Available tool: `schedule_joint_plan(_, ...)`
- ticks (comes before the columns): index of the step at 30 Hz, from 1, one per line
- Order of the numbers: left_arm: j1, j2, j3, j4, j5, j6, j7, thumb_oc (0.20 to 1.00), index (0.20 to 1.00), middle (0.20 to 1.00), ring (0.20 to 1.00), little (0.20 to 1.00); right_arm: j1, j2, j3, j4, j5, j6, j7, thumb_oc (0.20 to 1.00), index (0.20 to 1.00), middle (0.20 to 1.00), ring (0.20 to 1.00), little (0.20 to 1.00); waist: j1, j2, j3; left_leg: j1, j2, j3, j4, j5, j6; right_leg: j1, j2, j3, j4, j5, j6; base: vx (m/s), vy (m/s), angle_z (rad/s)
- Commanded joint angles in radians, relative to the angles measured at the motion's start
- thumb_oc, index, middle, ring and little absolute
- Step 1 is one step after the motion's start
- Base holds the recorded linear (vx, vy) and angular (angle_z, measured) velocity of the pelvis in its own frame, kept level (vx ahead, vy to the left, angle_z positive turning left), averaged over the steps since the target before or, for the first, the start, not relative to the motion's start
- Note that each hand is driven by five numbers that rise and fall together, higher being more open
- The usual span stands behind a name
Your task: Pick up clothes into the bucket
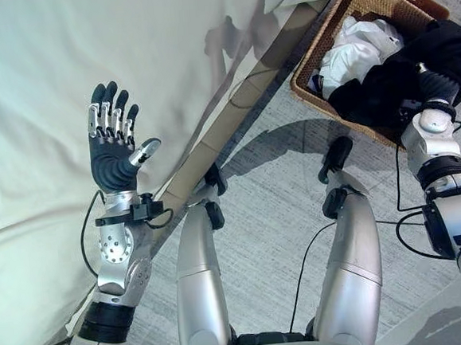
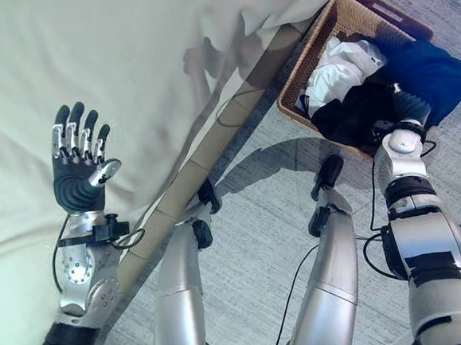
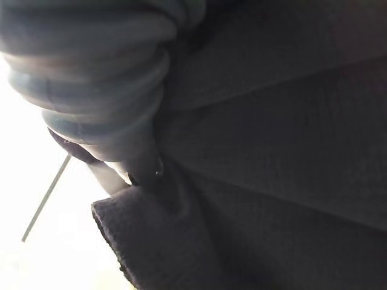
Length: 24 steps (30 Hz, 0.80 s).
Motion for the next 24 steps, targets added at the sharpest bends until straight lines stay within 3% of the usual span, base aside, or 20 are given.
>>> schedule_joint_plan(1,0.021,-0.005,0.017,-0.115,-0.004,-0.071,0.014,1.000,1.000,1.000,1.000,1.000,-0.044,-0.104,0.084,0.022,-0.070,0.002,-0.018,0.200,0.200,0.200,0.200,0.200,-0.013,0.068,-0.020,-0.041,0.020,-0.104,0.088,-0.102,-0.032,0.003,0.017,0.091,0.023,-0.023,0.083,0.00,0.000,0.00)
schedule_joint_plan(16,0.012,0.004,0.031,-0.127,-0.007,-0.078,0.021,1.000,1.000,1.000,1.000,1.000,-0.127,-0.133,0.203,-0.012,-0.203,0.015,-0.039,0.200,0.200,0.200,0.200,0.200,-0.011,0.056,-0.044,-0.055,0.016,-0.112,0.060,-0.090,-0.033,-0.016,0.024,0.089,0.017,-0.024,0.082,0.00,0.000,0.00)
schedule_joint_plan(24,0.004,0.005,0.036,-0.124,-0.001,-0.075,0.033,1.000,1.000,1.000,1.000,1.000,-0.161,-0.118,0.243,0.039,-0.279,0.053,-0.060,0.200,0.200,0.200,0.200,0.200,-0.008,0.054,-0.044,-0.063,0.010,-0.119,0.048,-0.083,-0.032,-0.018,0.029,0.085,0.017,-0.027,0.081,0.00,0.000,0.00)
